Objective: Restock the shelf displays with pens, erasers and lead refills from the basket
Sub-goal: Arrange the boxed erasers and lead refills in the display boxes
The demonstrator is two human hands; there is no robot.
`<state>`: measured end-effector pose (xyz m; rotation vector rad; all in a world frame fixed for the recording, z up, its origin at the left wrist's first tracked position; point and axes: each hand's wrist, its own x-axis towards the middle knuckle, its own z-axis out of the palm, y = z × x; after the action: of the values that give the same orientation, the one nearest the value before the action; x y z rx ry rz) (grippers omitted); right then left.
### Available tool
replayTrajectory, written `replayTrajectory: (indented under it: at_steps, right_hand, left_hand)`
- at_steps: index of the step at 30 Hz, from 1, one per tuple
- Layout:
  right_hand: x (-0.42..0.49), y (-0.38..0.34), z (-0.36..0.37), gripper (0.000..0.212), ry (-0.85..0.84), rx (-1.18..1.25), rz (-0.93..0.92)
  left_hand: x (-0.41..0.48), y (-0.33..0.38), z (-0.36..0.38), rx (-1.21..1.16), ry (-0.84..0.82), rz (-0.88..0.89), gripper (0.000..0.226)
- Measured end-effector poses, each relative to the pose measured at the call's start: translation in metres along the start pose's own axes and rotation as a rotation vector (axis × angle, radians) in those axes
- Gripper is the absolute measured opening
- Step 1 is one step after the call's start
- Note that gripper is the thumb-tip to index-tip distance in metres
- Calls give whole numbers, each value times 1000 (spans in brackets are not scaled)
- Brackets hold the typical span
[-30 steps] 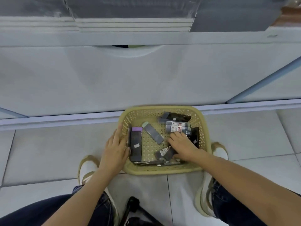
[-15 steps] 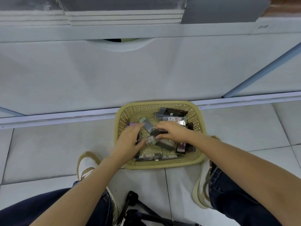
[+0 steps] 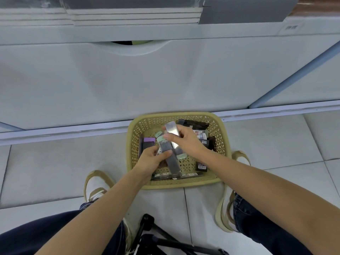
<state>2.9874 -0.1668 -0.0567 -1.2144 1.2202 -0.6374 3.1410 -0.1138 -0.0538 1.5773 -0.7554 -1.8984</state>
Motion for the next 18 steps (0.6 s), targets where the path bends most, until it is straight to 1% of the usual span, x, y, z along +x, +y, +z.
replayTrajectory:
  at_steps: [3,5,7,9,11,13,15,18]
  right_hand:
    - [2,-7,-3,31,39,173,87]
    - [4,-10,-12,30,25,193,168]
    - [3,-10,-20,32,-78,211,276]
    - [1,-11,-24,27,-183,167,337]
    - [-3,-12,-26,17,-261,108,316]
    - [-7,-15,-22,23,-329,78,265]
    - [-12,-17,-15,23,-325,53,221]
    - [-16,-19,-11,17,-286,110,221]
  left_hand:
    - [3,1,-4,-118,66,-8,9]
    - [5,5,-8,-175,108,3,11]
    - [6,9,-12,-194,138,24,18]
    - [6,14,-13,-178,174,43,25]
    - [7,21,-13,-170,228,42,26]
    - [6,28,-10,-209,261,52,13]
    - [3,33,-5,-185,266,72,7]
    - [-6,42,1,-127,261,129,10]
